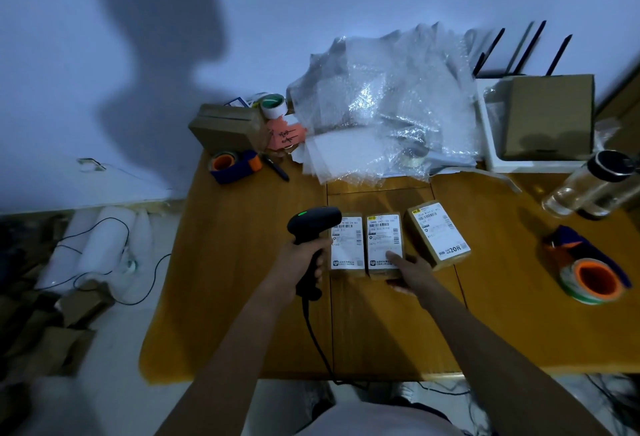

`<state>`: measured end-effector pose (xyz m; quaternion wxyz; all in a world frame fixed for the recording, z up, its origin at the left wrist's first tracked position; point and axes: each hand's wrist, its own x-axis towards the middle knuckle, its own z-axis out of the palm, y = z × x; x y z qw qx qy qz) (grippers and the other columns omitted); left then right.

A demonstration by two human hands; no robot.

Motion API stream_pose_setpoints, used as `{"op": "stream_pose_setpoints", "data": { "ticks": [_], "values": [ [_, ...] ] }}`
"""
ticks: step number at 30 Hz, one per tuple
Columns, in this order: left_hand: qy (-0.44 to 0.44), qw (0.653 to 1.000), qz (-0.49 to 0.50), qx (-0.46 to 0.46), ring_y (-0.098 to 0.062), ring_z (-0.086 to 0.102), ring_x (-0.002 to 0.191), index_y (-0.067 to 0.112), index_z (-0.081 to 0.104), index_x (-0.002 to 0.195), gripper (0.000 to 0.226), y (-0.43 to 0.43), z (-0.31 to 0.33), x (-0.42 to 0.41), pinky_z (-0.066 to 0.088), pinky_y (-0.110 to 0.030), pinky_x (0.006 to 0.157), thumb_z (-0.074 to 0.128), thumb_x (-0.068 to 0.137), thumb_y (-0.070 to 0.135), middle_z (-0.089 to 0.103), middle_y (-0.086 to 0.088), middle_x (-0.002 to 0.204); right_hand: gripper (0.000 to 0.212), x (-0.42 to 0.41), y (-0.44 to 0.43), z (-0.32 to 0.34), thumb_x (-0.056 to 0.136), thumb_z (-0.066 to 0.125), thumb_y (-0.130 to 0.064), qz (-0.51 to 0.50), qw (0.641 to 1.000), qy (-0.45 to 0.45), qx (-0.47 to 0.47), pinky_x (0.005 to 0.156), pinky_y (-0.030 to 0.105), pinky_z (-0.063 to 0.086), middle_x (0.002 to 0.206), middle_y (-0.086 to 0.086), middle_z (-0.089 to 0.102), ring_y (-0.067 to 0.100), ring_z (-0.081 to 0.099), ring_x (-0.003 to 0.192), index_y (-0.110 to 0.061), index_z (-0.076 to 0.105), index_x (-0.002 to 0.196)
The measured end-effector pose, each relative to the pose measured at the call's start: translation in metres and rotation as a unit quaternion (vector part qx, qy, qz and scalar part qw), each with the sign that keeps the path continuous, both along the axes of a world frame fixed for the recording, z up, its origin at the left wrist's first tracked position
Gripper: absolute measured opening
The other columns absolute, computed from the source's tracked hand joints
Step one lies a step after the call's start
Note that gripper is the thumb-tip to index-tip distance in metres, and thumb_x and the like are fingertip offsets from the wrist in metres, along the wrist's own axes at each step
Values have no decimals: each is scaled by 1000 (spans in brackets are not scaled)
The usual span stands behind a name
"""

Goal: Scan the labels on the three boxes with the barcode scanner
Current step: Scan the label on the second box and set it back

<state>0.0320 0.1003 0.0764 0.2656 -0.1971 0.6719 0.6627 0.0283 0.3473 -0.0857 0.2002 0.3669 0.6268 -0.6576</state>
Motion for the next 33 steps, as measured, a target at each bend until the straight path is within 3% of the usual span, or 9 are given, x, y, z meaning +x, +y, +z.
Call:
{"op": "stream_pose_setpoints", "data": {
  "ticks": [4, 7, 15, 22, 28, 33],
  "values": [
    [3, 1000, 3, 3, -15, 48, 47, 19, 66, 58, 36, -1, -1, -1, 46, -28, 50, 73, 93, 22, 51, -2, 55, 61, -2, -7, 1, 89, 78, -37, 1, 999, 15, 28, 62, 34, 63, 127, 16, 70, 34, 72, 109, -7, 54, 136],
    [3, 1000, 1, 1, -16, 48, 46, 15, 61, 61, 35, 1, -1, -2, 46, -29, 51, 73, 93, 23, 51, -2, 55, 61, -3, -11, 2, 92, 75, -34, 8, 999, 12, 44, 74, 41, 63, 129, 16, 68, 34, 70, 112, -6, 50, 140],
    [5, 1000, -11, -5, -17, 49, 48, 15, 60, 65, 31, 0, -4, -5, 47, -29, 53, 75, 91, 25, 52, -2, 56, 65, -6, -12, 5, 93, 74, -32, 15, 998, 12, 55, 87, 48, 61, 130, 15, 67, 35, 68, 115, -7, 45, 145],
    [2, 1000, -7, 0, -17, 49, 49, 13, 63, 74, 24, 2, -7, -8, 45, -32, 57, 75, 91, 24, 54, -2, 57, 62, -3, -13, 11, 96, 69, -30, 54, 995, 33, 79, 81, 44, 61, 130, 13, 67, 33, 68, 113, -13, 43, 149],
    [10, 1000, -20, 14, -15, 49, 47, 6, 65, 90, 19, 5, -7, -8, 46, -28, 52, 73, 92, 23, 53, -2, 58, 64, -1, -11, 20, 95, 68, -33, 83, 993, 17, 87, 64, 32, 56, 127, 12, 67, 30, 70, 107, -12, 42, 150],
    [10, 999, -24, 20, -15, 48, 46, 6, 64, 93, 18, 7, -6, -11, 46, -28, 51, 72, 93, 22, 52, -2, 58, 61, 3, -12, 30, 96, 67, -32, 99, 991, 13, 93, 65, 32, 56, 124, 11, 67, 25, 69, 102, -11, 42, 147]
  ]
}}
